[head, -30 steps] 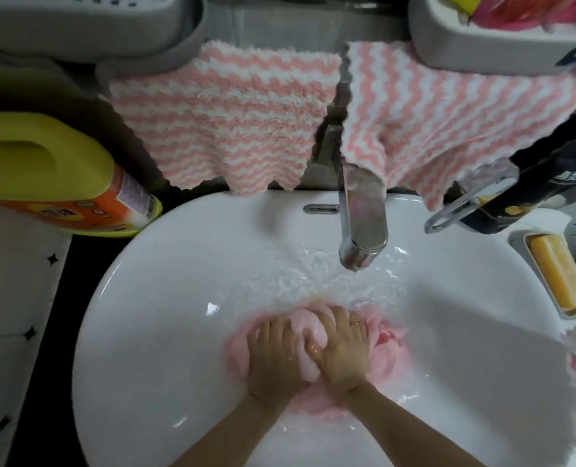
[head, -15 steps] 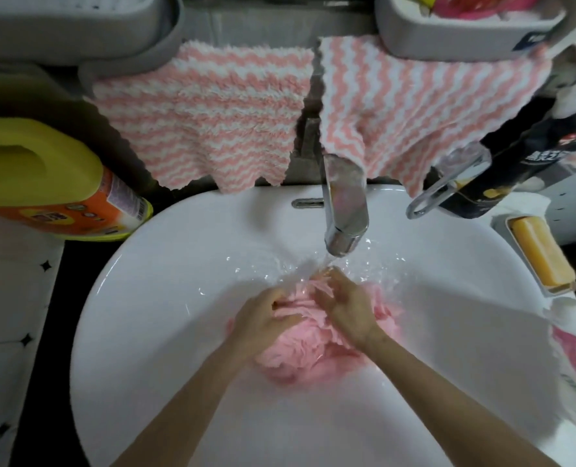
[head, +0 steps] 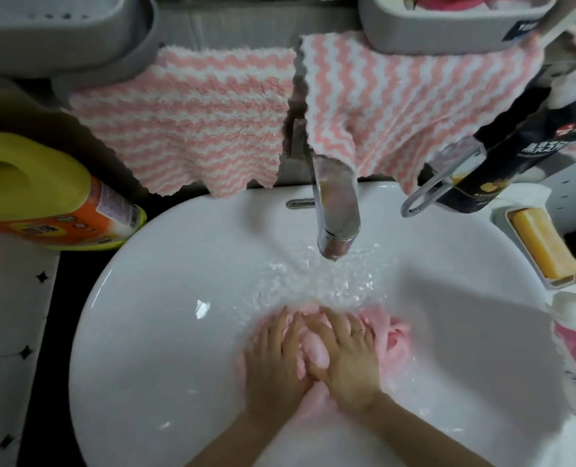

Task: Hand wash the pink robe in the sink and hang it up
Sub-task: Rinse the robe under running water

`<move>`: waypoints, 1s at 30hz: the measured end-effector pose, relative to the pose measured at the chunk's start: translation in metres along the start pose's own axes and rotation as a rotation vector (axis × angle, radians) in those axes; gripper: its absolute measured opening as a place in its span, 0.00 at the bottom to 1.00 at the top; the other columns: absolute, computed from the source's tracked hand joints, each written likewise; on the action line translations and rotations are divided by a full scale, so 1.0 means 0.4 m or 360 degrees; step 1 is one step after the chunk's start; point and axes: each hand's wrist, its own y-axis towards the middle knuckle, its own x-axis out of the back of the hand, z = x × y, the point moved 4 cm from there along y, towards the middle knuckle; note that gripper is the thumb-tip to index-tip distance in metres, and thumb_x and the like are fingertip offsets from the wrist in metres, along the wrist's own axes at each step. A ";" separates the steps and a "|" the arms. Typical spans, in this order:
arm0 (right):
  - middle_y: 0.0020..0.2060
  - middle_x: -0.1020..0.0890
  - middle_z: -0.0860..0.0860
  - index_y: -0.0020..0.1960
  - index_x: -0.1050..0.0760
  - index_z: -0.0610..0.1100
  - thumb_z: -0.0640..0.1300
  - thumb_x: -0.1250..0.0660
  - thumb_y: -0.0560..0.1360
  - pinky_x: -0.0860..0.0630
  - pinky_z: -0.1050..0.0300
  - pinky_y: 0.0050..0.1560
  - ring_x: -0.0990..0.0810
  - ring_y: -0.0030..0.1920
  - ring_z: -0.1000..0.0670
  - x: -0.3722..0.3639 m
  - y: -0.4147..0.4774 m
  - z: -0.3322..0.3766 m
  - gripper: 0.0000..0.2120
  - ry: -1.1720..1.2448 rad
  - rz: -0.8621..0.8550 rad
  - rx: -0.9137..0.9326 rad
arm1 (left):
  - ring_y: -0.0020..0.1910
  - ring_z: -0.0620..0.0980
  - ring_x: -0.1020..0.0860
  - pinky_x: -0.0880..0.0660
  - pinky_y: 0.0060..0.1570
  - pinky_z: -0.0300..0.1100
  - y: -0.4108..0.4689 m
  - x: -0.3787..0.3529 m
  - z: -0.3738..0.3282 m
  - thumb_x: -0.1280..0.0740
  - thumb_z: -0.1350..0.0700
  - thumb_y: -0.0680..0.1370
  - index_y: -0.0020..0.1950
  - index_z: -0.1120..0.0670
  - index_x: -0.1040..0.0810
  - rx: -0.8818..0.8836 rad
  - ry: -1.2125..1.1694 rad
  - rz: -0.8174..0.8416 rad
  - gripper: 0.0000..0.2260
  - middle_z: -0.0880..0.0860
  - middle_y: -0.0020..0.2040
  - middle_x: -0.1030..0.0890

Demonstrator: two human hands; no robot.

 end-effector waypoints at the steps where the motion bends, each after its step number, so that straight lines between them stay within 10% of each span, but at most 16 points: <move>1: 0.62 0.24 0.51 0.64 0.31 0.58 0.64 0.43 0.72 0.38 0.46 0.62 0.22 0.55 0.41 -0.007 0.012 -0.002 0.23 0.0030 -0.0037 0.0016 | 0.59 0.55 0.24 0.32 0.55 0.49 0.010 -0.006 -0.005 0.41 0.50 0.73 0.63 0.54 0.22 -0.0004 0.0010 -0.0069 0.21 0.53 0.64 0.24; 10: 0.39 0.20 0.54 0.45 0.23 0.53 0.58 0.44 0.68 0.20 0.56 0.39 0.19 0.35 0.51 -0.003 0.122 0.003 0.15 -0.0095 -0.0290 -0.0020 | 0.36 0.54 0.26 0.37 0.36 0.46 0.111 -0.004 -0.005 0.40 0.54 0.72 0.40 0.54 0.28 -0.0060 0.0208 -0.0394 0.05 0.54 0.36 0.24; 18: 0.26 0.25 0.53 0.29 0.30 0.49 0.49 0.49 0.76 0.29 0.57 0.37 0.23 0.31 0.51 0.023 0.198 0.032 0.19 -0.0263 0.0001 -0.0305 | 0.38 0.47 0.21 0.25 0.40 0.40 0.198 -0.002 0.008 0.40 0.49 0.72 0.41 0.49 0.22 0.0122 -0.0099 0.0259 0.09 0.47 0.37 0.21; 23: 0.26 0.25 0.50 0.31 0.28 0.43 0.56 0.40 0.78 0.30 0.56 0.38 0.26 0.30 0.48 0.069 0.209 -0.021 0.22 0.1064 0.0183 -0.0948 | 0.45 0.50 0.19 0.24 0.50 0.45 0.248 0.054 0.050 0.36 0.52 0.78 0.46 0.54 0.17 0.0875 -0.1302 0.0567 0.10 0.49 0.40 0.18; 27: 0.35 0.16 0.51 0.39 0.18 0.42 0.48 0.32 0.76 0.23 0.56 0.41 0.18 0.37 0.52 0.207 0.136 -0.001 0.12 0.1868 0.0208 -0.0623 | 0.29 0.37 0.35 0.35 0.33 0.38 0.225 0.181 0.024 0.35 0.43 0.75 0.28 0.49 0.30 0.0299 -0.1359 0.0268 0.18 0.41 0.26 0.33; 30: 0.39 0.17 0.57 0.42 0.18 0.48 0.61 0.34 0.72 0.27 0.59 0.49 0.21 0.47 0.56 0.278 0.068 0.005 0.17 0.1247 -0.0172 -0.0119 | 0.32 0.45 0.31 0.33 0.34 0.41 0.180 0.270 -0.004 0.36 0.49 0.75 0.33 0.51 0.34 -0.0357 -0.0894 -0.0196 0.14 0.46 0.30 0.30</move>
